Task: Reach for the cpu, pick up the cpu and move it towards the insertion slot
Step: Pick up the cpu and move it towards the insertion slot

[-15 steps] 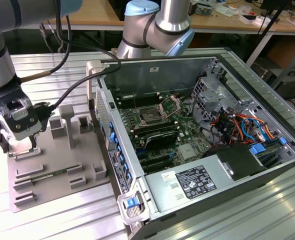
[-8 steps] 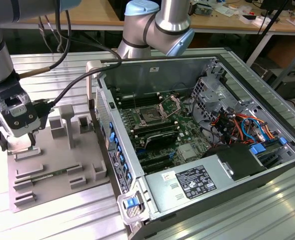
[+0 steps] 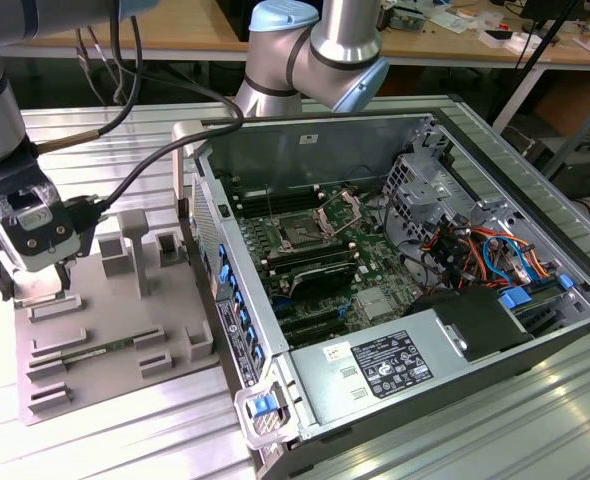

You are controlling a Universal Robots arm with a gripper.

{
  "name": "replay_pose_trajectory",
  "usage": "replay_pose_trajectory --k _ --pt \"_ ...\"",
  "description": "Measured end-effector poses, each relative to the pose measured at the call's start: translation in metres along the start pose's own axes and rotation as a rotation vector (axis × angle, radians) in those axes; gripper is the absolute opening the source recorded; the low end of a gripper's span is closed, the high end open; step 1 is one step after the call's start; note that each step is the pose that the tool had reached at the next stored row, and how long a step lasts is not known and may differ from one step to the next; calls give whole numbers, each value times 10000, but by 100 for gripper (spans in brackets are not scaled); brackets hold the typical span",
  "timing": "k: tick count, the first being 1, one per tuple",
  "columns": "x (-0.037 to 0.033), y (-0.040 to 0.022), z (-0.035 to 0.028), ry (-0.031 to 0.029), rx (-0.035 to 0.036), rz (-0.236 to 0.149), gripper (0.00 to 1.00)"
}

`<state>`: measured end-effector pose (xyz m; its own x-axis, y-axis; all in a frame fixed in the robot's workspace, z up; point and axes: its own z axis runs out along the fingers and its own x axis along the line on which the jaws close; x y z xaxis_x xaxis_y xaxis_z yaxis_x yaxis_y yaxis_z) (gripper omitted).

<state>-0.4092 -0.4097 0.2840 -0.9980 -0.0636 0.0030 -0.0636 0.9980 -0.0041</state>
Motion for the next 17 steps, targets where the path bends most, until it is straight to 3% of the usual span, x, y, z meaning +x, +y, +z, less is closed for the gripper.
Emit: replay_pose_trajectory --k 17 --pt "0 0 -37 2 1 0 54"
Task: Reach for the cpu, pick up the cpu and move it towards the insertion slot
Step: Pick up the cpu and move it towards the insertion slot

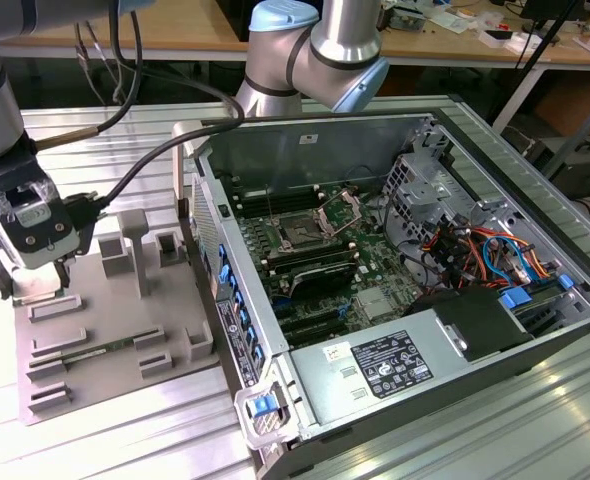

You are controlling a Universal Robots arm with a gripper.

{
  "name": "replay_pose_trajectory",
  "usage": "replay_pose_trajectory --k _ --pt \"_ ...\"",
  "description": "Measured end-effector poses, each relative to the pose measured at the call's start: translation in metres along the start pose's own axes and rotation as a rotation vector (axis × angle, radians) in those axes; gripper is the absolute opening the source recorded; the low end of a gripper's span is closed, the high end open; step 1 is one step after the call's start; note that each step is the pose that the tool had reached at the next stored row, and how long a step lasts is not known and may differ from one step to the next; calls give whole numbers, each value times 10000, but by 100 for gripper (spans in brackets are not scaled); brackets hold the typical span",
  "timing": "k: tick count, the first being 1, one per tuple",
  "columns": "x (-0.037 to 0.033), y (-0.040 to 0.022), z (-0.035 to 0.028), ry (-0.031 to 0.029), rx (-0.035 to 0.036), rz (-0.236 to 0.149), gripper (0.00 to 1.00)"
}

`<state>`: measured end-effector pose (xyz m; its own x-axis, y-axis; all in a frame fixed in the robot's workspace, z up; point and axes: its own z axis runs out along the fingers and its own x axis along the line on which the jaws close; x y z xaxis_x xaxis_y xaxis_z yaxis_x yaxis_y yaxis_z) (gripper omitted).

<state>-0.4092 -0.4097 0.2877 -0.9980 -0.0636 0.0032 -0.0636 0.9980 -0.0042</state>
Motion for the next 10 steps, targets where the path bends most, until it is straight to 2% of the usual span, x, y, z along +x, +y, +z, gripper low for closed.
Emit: replay_pose_trajectory --k 10 --pt "0 0 -100 -2 -1 0 54"
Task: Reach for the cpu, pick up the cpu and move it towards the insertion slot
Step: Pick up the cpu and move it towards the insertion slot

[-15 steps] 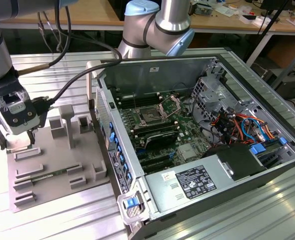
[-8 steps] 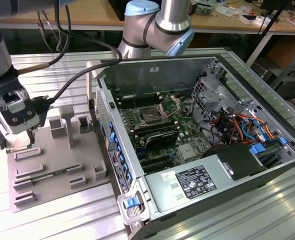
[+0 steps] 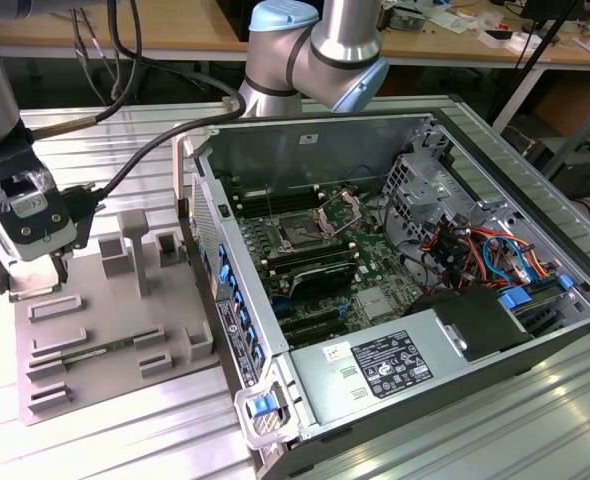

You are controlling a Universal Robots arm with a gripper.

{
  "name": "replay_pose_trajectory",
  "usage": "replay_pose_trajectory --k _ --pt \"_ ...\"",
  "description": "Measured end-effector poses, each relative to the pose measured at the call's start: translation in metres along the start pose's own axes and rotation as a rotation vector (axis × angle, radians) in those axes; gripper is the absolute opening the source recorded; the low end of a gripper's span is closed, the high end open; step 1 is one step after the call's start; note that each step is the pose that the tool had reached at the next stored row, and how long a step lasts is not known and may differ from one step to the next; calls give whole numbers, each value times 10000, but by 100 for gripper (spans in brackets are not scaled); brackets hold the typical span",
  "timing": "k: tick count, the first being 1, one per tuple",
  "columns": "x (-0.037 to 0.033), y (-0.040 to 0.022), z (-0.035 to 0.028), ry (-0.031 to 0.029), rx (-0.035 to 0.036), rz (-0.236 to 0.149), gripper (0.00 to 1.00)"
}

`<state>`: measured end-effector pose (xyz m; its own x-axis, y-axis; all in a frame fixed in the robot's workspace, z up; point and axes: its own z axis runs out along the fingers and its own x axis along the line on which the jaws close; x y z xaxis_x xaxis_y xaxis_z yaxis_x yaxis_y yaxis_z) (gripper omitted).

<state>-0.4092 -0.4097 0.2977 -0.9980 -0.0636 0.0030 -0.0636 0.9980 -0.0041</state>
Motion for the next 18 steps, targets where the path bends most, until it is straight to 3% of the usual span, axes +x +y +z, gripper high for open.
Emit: replay_pose_trajectory --k 8,18 --pt "0 -1 -128 0 0 0 54" --pt "1 -1 -226 0 0 0 54"
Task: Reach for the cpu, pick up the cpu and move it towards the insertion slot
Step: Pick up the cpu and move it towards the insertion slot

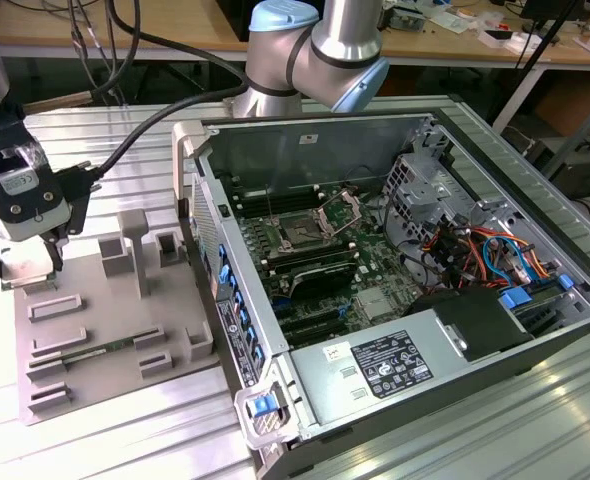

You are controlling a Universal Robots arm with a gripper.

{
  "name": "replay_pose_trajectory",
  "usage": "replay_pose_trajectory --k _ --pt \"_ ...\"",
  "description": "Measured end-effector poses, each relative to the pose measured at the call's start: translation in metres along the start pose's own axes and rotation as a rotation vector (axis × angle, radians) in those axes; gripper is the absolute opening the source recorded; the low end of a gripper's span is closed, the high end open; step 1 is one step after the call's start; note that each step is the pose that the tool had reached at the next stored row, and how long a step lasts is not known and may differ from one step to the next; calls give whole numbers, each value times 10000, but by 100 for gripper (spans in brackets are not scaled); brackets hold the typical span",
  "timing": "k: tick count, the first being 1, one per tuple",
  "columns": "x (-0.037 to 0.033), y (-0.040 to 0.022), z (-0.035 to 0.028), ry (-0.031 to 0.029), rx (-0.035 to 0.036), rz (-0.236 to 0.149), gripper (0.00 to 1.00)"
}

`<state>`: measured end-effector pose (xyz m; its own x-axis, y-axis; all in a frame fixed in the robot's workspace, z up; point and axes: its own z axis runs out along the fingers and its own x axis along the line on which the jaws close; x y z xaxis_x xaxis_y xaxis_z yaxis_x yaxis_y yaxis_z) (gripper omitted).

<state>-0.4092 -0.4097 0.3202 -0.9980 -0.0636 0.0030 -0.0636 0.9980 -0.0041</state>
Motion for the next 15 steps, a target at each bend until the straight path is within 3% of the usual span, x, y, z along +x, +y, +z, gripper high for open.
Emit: replay_pose_trajectory --k 15 --pt "1 -1 -246 1 1 1 54"
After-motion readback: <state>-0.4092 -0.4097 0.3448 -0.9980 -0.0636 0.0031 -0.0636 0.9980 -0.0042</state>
